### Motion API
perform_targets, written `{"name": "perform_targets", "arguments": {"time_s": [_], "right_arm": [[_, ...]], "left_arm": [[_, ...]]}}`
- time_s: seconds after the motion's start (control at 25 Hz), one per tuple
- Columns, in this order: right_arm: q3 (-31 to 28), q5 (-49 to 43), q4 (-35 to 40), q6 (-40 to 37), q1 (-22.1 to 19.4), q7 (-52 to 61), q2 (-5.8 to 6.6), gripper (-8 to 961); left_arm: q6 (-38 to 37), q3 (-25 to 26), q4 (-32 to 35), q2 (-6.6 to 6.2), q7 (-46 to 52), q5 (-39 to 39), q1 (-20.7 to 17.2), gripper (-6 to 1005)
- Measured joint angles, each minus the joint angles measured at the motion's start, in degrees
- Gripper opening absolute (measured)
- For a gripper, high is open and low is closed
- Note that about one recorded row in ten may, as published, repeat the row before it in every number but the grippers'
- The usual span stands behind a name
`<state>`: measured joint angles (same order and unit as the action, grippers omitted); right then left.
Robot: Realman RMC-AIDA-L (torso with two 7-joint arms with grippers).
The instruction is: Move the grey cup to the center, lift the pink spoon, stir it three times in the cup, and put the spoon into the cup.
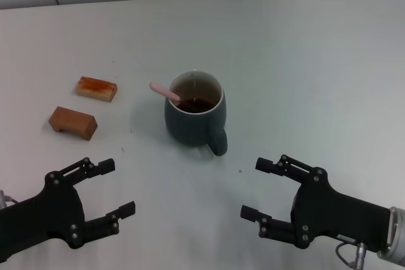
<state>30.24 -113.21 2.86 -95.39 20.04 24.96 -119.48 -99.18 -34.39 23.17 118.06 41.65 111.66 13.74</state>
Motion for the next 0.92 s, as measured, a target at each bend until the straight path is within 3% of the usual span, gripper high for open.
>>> {"name": "perform_targets", "arguments": {"time_s": [0.92], "right_arm": [[-0.2,0.0,-0.7,0.8,0.1,0.0,-0.04,789]], "left_arm": [[0.2,0.1,-0.1,-0.03,0.1,0.0,0.0,800]]}}
